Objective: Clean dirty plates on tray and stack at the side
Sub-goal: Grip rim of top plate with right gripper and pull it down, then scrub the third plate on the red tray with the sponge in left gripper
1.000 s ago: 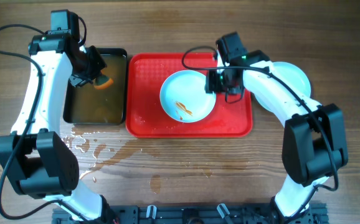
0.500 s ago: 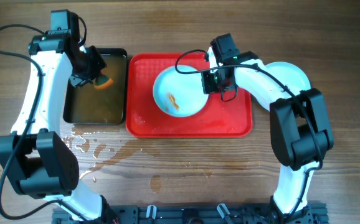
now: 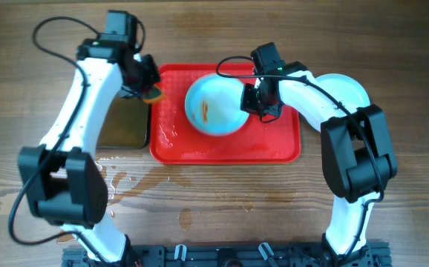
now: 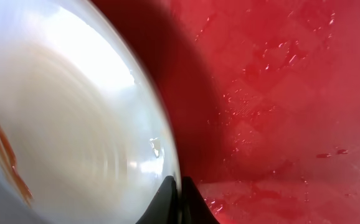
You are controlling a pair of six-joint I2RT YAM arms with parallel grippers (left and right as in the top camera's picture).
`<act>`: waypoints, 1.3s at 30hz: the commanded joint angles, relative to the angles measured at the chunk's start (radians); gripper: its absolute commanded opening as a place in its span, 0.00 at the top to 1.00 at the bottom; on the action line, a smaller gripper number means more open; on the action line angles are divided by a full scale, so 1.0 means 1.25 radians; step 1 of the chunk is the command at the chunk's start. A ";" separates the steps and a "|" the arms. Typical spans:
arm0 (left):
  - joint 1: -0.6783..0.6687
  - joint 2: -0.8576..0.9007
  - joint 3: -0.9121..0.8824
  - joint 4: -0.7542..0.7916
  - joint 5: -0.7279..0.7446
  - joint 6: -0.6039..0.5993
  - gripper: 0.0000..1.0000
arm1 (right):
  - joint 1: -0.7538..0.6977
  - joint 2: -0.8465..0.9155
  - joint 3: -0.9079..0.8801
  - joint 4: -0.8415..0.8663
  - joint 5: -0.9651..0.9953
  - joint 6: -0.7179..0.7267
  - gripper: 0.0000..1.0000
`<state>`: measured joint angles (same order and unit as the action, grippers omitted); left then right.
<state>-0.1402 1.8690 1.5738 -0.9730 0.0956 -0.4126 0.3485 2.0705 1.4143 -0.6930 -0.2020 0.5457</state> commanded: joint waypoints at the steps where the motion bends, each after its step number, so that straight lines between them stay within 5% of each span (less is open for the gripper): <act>1: -0.057 0.067 -0.004 0.017 0.052 0.001 0.96 | -0.002 0.015 -0.002 0.003 -0.001 -0.004 0.96; 11: -0.201 0.279 -0.004 0.240 0.048 0.004 0.96 | -0.002 0.015 -0.002 0.000 -0.002 -0.003 0.96; 16: -0.207 0.298 -0.004 0.084 0.101 0.031 0.96 | -0.002 0.015 -0.002 0.001 -0.002 -0.004 0.96; 21: -0.226 0.298 -0.004 0.002 0.185 0.266 0.96 | -0.002 0.015 -0.002 0.007 -0.002 -0.003 0.96; 25: -0.237 0.298 -0.004 0.001 0.256 0.317 0.96 | -0.002 0.015 -0.002 0.006 -0.002 -0.004 0.96; 30: -0.241 0.299 -0.004 0.108 0.220 0.149 0.96 | -0.002 0.015 -0.002 0.006 -0.002 -0.004 0.96; 34: -0.271 0.299 -0.004 0.173 -0.085 -0.071 0.96 | -0.002 0.015 -0.002 0.006 -0.002 -0.003 0.96; 39: -0.277 0.299 -0.004 0.259 -0.303 -0.143 0.96 | -0.002 0.015 -0.002 0.006 -0.002 -0.004 0.96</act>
<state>-0.4973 2.1841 1.5917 -0.6975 0.0250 -0.4866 0.3370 2.0705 1.4143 -0.6727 -0.1837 0.5526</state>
